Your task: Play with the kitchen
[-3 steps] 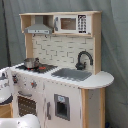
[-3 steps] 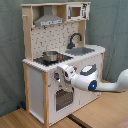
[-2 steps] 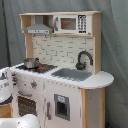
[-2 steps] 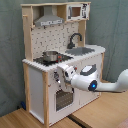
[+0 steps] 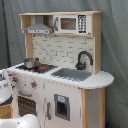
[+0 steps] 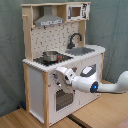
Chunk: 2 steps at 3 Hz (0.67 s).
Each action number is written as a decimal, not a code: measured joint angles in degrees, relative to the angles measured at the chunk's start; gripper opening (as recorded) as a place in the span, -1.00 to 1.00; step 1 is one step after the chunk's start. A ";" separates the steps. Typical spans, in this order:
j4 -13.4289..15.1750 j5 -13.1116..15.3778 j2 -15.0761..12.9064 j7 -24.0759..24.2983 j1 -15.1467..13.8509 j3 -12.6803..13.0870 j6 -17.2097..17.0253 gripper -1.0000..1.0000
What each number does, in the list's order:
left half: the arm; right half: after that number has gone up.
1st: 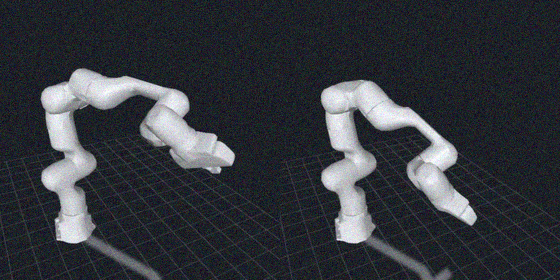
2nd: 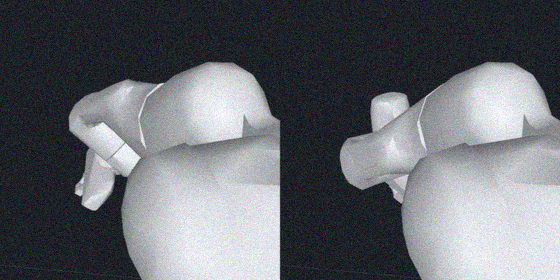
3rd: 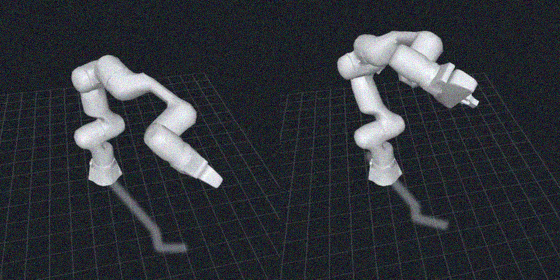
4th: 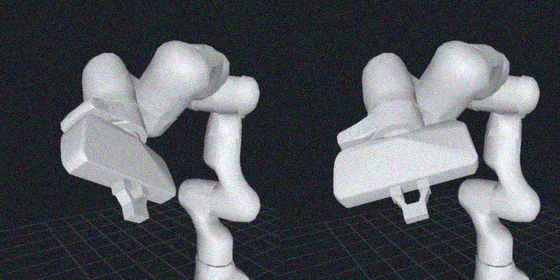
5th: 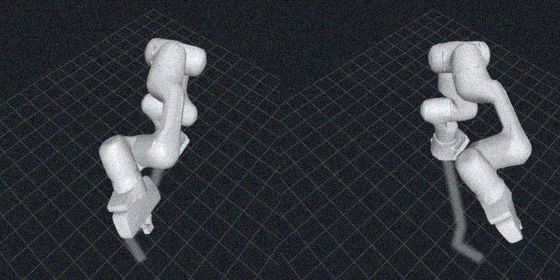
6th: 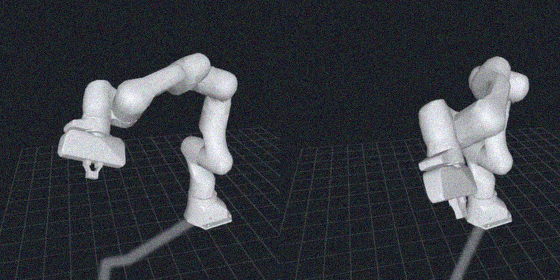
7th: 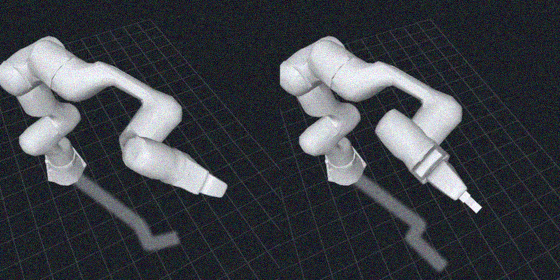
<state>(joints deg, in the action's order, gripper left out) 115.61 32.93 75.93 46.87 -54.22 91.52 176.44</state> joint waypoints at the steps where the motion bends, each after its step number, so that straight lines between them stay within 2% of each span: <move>1: 0.00 0.06 0.62 -6.01 0.00 -0.01 -0.07 1.00; 2: 0.00 0.09 1.30 -11.75 -0.01 -0.03 -0.30 1.00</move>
<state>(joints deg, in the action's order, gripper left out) 115.61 33.02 77.23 35.12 -54.23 91.49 176.15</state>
